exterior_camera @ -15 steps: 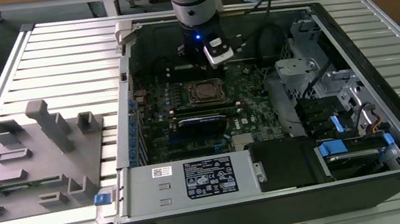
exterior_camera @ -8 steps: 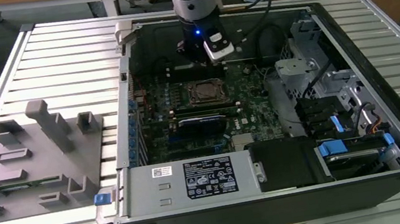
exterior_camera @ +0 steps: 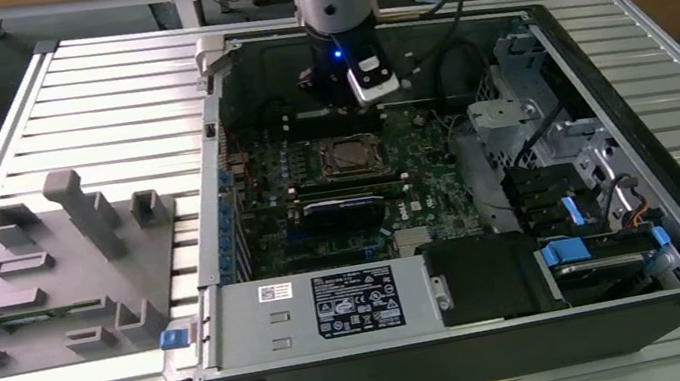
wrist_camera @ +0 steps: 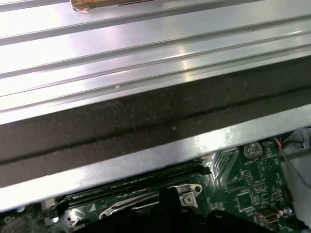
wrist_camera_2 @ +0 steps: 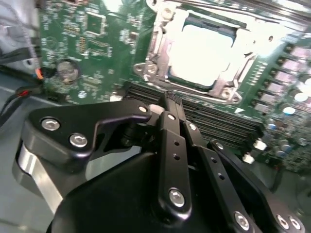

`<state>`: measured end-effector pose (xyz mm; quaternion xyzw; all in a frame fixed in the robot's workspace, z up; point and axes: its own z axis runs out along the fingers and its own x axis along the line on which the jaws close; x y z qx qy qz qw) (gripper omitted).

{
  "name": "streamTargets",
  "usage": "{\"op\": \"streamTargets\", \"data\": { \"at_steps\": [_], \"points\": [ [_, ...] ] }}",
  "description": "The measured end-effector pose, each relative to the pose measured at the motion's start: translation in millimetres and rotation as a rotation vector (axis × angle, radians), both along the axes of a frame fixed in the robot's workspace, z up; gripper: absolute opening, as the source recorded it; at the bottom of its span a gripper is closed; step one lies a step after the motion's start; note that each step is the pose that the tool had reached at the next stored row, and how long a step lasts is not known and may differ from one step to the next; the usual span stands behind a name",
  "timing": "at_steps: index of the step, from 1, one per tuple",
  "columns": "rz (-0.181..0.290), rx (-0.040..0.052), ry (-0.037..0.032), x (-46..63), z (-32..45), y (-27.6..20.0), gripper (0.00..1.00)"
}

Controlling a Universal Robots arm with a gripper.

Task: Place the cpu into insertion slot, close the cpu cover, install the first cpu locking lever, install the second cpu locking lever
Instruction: 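Install the first cpu locking lever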

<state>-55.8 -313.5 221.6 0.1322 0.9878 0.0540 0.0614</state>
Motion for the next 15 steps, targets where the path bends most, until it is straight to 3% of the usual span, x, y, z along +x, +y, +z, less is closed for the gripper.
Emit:
{"op": "streamTargets", "data": {
  "at_steps": [3, 7, 8, 12, 15],
  "points": [
    [0.0, -0.0227, 0.0457, 0.6, 0.0, 0.0, 0.1],
    [0.003, -0.039, 0.0932, 1.1, 0.0, 0.0, 0.1],
    [0.004, -0.0417, 0.1012, 1.1, 0.0, 0.0, 0.1],
    [0.008, -0.0421, 0.1028, 1.1, 0.0, 0.0, 0.1],
    [0.059, -0.0447, 0.1017, 1.1, -0.2, 0.0, 0.1]
  ]
}}
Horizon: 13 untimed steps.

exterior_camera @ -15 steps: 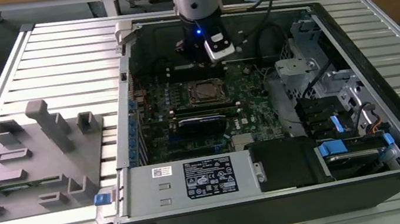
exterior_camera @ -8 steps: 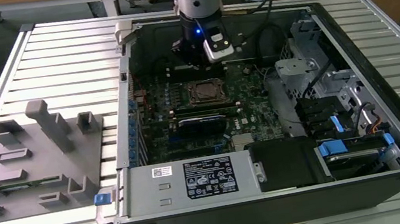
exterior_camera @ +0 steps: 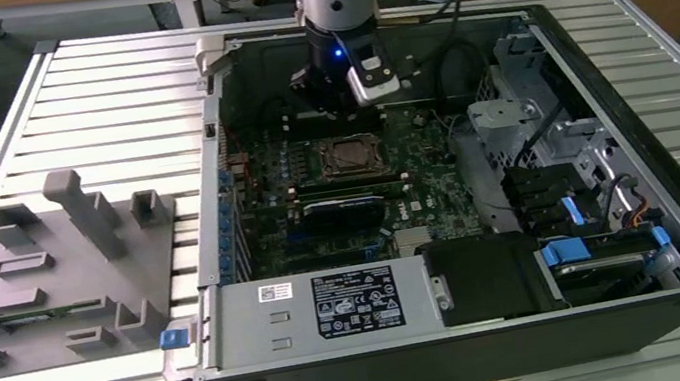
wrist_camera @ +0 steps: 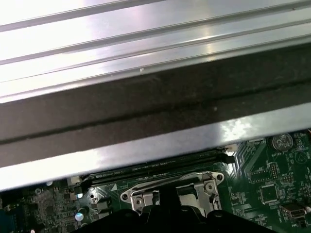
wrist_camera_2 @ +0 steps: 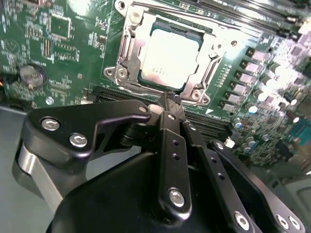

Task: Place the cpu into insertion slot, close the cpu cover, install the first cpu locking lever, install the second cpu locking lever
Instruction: 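Install the first cpu locking lever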

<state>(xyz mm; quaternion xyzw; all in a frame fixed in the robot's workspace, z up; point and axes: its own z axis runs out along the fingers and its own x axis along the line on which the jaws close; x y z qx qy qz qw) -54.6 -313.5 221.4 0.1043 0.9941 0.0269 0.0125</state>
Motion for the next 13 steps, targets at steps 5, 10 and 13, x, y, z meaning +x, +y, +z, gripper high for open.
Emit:
{"op": "streamTargets", "data": {
  "at_steps": [5, 10, 13],
  "points": [
    [0.052, -0.0057, 0.0, 0.0, -0.4, -1.0, 0.1],
    [0.058, -0.0185, 0.0004, -0.4, -0.3, -7.4, 0.1],
    [0.062, -0.0216, 0.0004, -0.5, -0.3, -12.1, 0.1]
  ]
}}
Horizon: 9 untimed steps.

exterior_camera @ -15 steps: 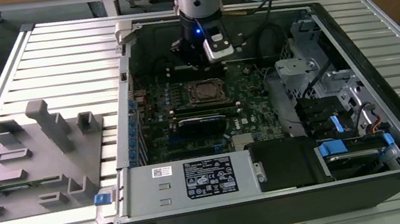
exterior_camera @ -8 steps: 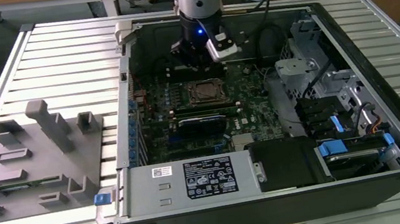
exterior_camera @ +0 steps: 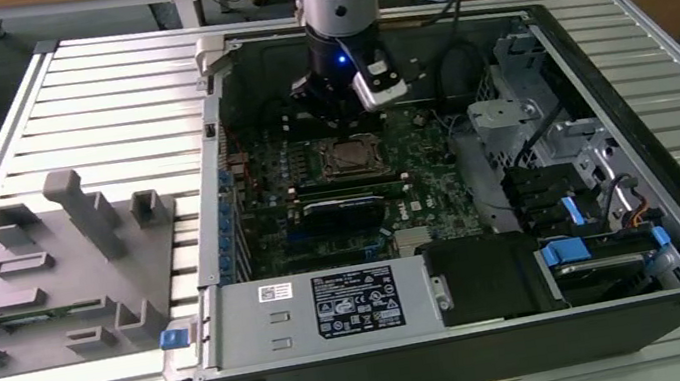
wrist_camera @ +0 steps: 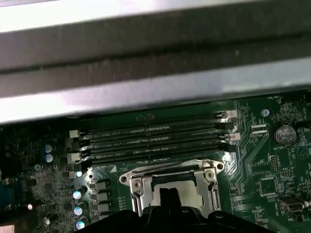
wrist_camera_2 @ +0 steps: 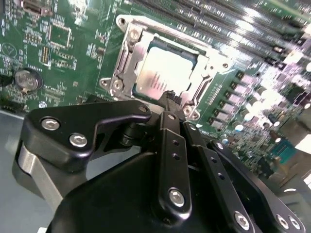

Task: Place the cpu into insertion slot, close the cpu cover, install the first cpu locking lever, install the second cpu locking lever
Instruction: 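Install the first cpu locking lever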

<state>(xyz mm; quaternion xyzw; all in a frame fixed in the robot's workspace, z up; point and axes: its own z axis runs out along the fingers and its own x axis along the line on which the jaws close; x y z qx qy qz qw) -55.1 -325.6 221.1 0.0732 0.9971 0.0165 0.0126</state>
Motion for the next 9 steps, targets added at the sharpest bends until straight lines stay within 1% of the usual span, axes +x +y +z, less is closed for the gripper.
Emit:
{"op": "streamTargets", "data": {
  "at_steps": [4, 9],
  "points": [
    [0.009, -0.0011, -0.0001, -0.2, 0.1, -6.1, 0.1],
    [0.023, -0.001, -0.003, -0.9, -0.2, -11.1, 0.1]
  ]
}}
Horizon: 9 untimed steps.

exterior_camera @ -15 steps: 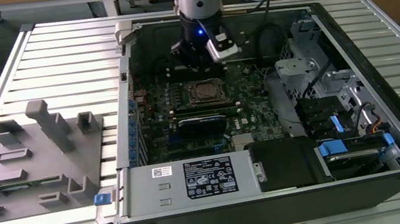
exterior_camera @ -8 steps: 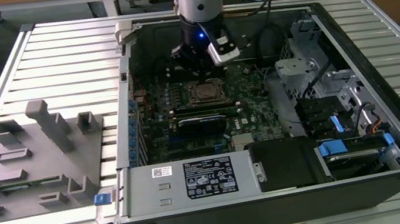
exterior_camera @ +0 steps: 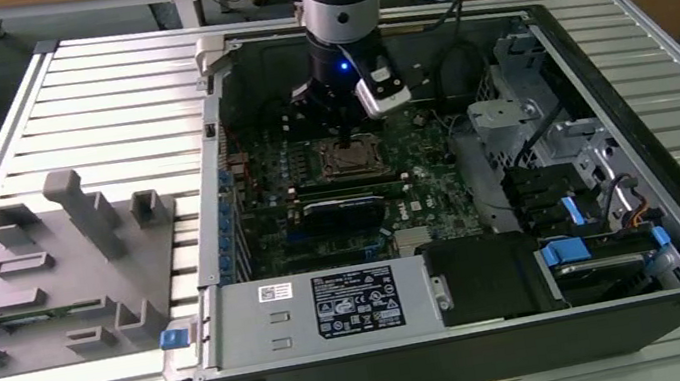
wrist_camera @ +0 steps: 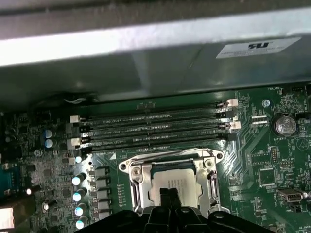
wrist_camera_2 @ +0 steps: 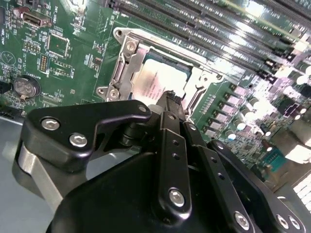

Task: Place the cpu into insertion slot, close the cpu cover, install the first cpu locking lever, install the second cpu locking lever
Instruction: 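Install the first cpu locking lever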

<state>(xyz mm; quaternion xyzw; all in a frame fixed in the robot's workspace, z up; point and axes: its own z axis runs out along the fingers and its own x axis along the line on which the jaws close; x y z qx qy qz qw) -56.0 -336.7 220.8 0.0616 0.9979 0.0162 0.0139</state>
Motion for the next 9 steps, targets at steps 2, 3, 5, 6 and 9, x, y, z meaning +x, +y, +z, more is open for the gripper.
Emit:
{"op": "streamTargets", "data": {
  "at_steps": [2, 3, 5, 6, 9],
  "points": [
    [0.001, 0.0, -0.0003, -0.1, -0.1, -0.3, 0.1],
    [0.002, -0.0002, -0.0008, 0.0, -0.1, -0.4, 0.1],
    [0.004, -0.0001, -0.006, -0.1, -0.6, -0.4, 0.1],
    [0.005, -0.0003, -0.01, -0.2, -0.9, -0.4, 0.1],
    [0.008, -0.0015, -0.0202, -0.4, -1.3, -0.4, 0.1]
  ]
}}
